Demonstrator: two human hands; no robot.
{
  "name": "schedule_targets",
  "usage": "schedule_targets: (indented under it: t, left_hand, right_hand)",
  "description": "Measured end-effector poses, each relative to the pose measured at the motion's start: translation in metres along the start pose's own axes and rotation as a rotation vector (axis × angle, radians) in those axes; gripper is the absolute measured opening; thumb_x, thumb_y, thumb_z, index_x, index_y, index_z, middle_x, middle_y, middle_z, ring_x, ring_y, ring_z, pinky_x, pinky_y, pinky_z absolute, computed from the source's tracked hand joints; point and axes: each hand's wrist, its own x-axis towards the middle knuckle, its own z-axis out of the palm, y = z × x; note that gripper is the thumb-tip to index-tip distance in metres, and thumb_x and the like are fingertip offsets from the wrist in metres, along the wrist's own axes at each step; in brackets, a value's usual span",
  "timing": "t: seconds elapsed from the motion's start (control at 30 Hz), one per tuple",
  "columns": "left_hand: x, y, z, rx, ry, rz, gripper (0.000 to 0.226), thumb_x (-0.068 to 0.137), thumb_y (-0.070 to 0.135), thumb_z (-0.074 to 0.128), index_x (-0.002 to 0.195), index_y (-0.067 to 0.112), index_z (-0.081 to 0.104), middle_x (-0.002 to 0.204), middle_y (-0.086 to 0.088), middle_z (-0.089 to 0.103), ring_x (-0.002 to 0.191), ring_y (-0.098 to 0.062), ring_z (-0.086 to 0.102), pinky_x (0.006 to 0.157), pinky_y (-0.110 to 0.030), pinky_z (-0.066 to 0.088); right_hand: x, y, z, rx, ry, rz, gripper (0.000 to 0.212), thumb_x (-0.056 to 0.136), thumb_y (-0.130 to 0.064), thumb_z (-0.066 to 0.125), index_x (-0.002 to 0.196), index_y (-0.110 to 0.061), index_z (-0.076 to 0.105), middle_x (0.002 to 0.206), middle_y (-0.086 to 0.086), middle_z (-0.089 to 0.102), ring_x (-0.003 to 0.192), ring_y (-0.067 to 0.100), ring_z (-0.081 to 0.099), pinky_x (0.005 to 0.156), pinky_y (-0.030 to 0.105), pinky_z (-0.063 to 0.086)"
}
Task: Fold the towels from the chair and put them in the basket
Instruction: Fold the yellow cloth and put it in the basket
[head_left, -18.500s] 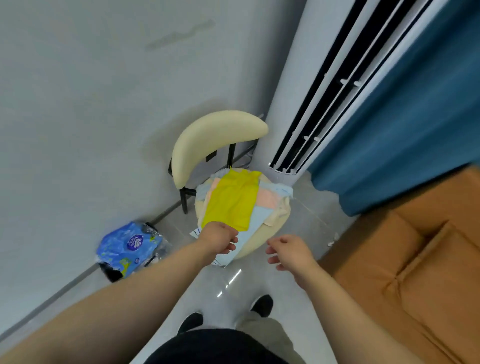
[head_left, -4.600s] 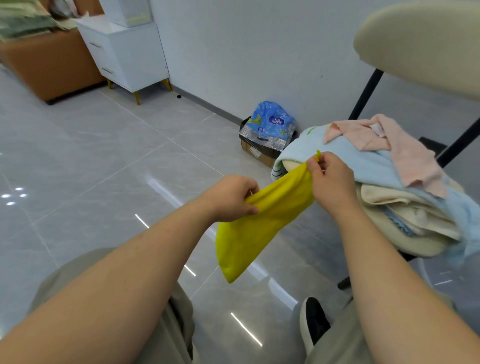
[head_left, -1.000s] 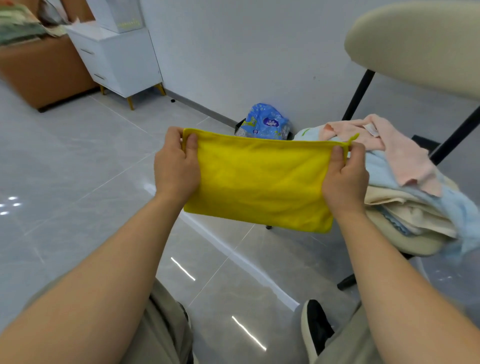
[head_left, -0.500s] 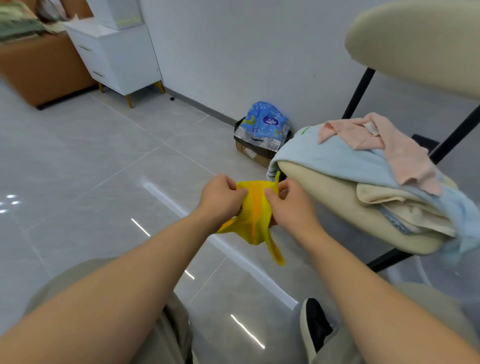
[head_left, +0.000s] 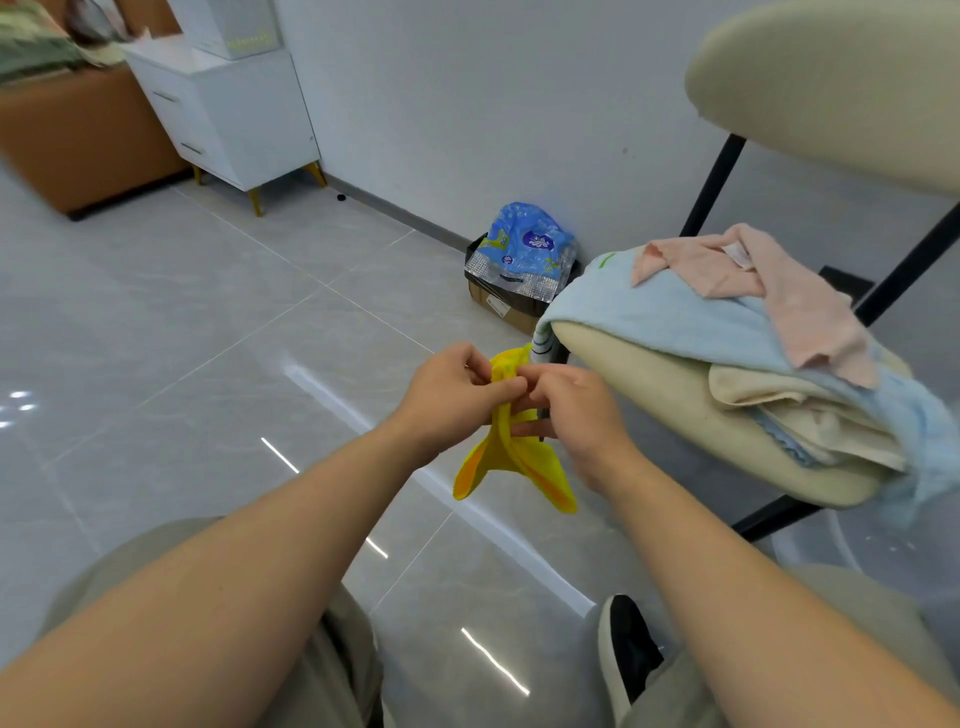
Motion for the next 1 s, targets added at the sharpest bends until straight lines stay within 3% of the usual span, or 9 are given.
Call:
schedule_targets:
  t: [0.1, 0.2, 0.33, 0.4, 0.5, 0.6, 0.73, 0.9, 1.0]
  left_hand:
    - [-0.005, 0.003, -0.003, 0.102, 0.021, 0.049, 0.046, 0.067, 0.040, 0.089, 0.090, 0.016, 0.057, 0.087, -0.011, 0.073, 0.083, -0.025, 0.072, 0.073, -0.044, 0.061]
    - [-0.002, 0.003, -0.008, 0.133, 0.048, 0.082, 0.032, 0.075, 0.022, 0.086, 0.087, 0.016, 0.057, 0.083, -0.015, 0.071, 0.072, -0.024, 0.066, 0.071, -0.046, 0.056]
    - [0.004, 0.008, -0.022, 0.298, 0.085, 0.164, 0.021, 0.083, 0.009, 0.071, 0.088, 0.023, 0.056, 0.074, -0.003, 0.068, 0.069, -0.014, 0.058, 0.060, -0.033, 0.046]
    - [0.006, 0.011, -0.028, 0.364, 0.070, 0.202, 0.022, 0.085, 0.009, 0.070, 0.092, 0.026, 0.058, 0.078, 0.005, 0.067, 0.073, -0.012, 0.059, 0.060, -0.027, 0.042]
    - [0.007, 0.012, -0.035, 0.422, 0.049, 0.229, 0.022, 0.086, 0.008, 0.068, 0.096, 0.027, 0.061, 0.086, 0.005, 0.070, 0.079, -0.012, 0.063, 0.061, -0.025, 0.044]
    - [0.007, 0.012, -0.040, 0.450, 0.054, 0.253, 0.024, 0.085, 0.006, 0.067, 0.092, 0.028, 0.062, 0.088, 0.006, 0.070, 0.079, -0.010, 0.062, 0.058, -0.020, 0.041]
    - [0.007, 0.012, -0.042, 0.486, 0.046, 0.265, 0.027, 0.084, 0.003, 0.063, 0.089, 0.030, 0.062, 0.087, 0.008, 0.069, 0.079, -0.007, 0.061, 0.058, -0.020, 0.041]
    - [0.009, 0.011, -0.046, 0.492, 0.052, 0.285, 0.029, 0.083, 0.002, 0.062, 0.086, 0.031, 0.061, 0.082, 0.011, 0.067, 0.077, -0.003, 0.060, 0.057, -0.018, 0.039]
    - [0.013, 0.009, -0.049, 0.536, 0.071, 0.295, 0.029, 0.083, 0.002, 0.060, 0.087, 0.031, 0.061, 0.085, 0.010, 0.066, 0.078, -0.009, 0.059, 0.059, -0.021, 0.041]
  right_hand:
    - [-0.001, -0.003, -0.001, 0.037, -0.084, 0.002, 0.051, 0.081, 0.011, 0.039, 0.091, -0.021, 0.077, 0.090, 0.006, 0.077, 0.085, 0.024, 0.074, 0.069, 0.042, 0.063]
    - [0.001, -0.002, -0.003, 0.026, -0.121, 0.018, 0.049, 0.083, 0.015, 0.041, 0.091, -0.018, 0.075, 0.093, 0.007, 0.074, 0.084, 0.025, 0.074, 0.068, 0.041, 0.062]
    - [0.010, 0.007, -0.018, -0.452, 0.098, -0.175, 0.036, 0.078, -0.001, 0.062, 0.103, -0.027, 0.062, 0.101, -0.002, 0.059, 0.076, 0.017, 0.064, 0.068, 0.035, 0.058]
    - [0.012, 0.010, -0.025, -0.685, 0.087, -0.254, 0.048, 0.076, -0.010, 0.067, 0.114, -0.035, 0.056, 0.111, -0.003, 0.046, 0.088, 0.014, 0.059, 0.080, 0.031, 0.051]
    - [0.014, 0.016, -0.029, -0.777, 0.027, -0.301, 0.053, 0.076, -0.014, 0.072, 0.122, -0.036, 0.056, 0.122, -0.002, 0.035, 0.113, 0.019, 0.047, 0.099, 0.029, 0.041]
    - [0.017, 0.019, -0.030, -0.881, 0.004, -0.302, 0.048, 0.079, -0.019, 0.074, 0.123, -0.034, 0.060, 0.129, 0.001, 0.036, 0.123, 0.023, 0.037, 0.101, 0.025, 0.031]
    - [0.020, 0.024, -0.028, -0.890, -0.063, -0.287, 0.044, 0.083, -0.023, 0.074, 0.126, -0.025, 0.064, 0.132, 0.004, 0.045, 0.127, 0.023, 0.041, 0.108, 0.032, 0.037]
    - [0.022, 0.027, -0.032, -1.038, -0.168, -0.306, 0.017, 0.088, -0.036, 0.068, 0.100, -0.024, 0.068, 0.114, 0.002, 0.054, 0.104, 0.020, 0.053, 0.090, 0.034, 0.047]
    - [0.019, 0.020, -0.034, -1.209, -0.231, -0.268, 0.032, 0.092, -0.047, 0.061, 0.078, -0.018, 0.065, 0.081, 0.000, 0.055, 0.078, 0.021, 0.056, 0.065, 0.038, 0.049]
